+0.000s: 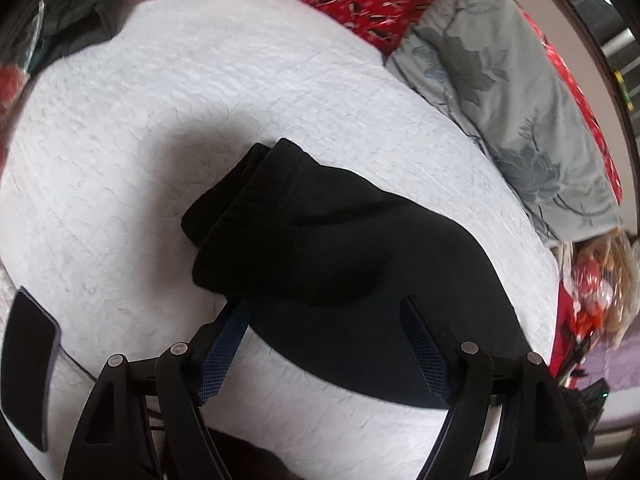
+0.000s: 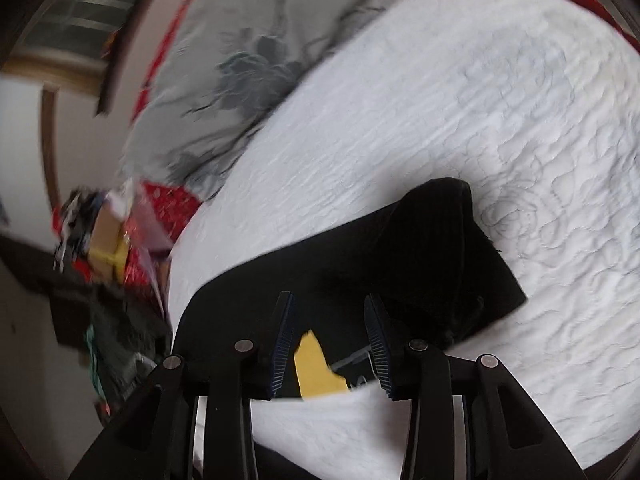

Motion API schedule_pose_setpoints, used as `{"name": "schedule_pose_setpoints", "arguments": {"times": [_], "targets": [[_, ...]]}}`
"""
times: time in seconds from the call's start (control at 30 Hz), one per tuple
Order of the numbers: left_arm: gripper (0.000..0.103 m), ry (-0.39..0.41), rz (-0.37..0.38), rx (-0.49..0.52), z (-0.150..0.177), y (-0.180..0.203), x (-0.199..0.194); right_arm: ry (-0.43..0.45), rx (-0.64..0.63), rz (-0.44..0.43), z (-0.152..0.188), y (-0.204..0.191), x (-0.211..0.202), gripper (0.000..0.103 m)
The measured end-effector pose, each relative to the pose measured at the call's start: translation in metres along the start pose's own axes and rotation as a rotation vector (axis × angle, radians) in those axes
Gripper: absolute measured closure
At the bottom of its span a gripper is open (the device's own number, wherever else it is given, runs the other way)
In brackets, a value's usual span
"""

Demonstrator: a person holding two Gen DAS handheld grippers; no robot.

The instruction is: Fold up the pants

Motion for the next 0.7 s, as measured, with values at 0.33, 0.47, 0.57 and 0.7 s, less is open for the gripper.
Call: {"name": "schedule_pose_setpoints", "arguments": {"times": [0.33, 0.47, 0.57, 0.7], "targets": [[0.077, -0.079, -0.022, -0.080, -0.047, 0.004, 0.043, -0.002, 0.246, 0.024, -0.029, 0.036, 0.029, 0.082], [0.095, -0.059, 0.058, -0.080, -0.073, 0.018, 0.019, 0.043, 0.188, 0.015, -0.052, 0.021, 0.018, 0.100], [0.095, 0.054, 0.096, 0.025, -0.078, 0.034, -0.021, 0.127, 0.033, -0.102, -0.065, -0.026, -0.020, 0.100], [0.095, 0.032, -0.005, 0.101, -0.055, 0.010, 0.006, 0.070, -0.144, -0.008, -0.034, -0.027, -0.018, 0.100]]}}
Point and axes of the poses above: each gripper's, at about its wrist camera, not at the fingertips, and x roughly the way its jaws point, y to its right, z to its underside, the point moved 10 cm from there along x, roughly the way its jaws point, and after that the axes turned 13 degrees about -y, right-handed, at the moved point
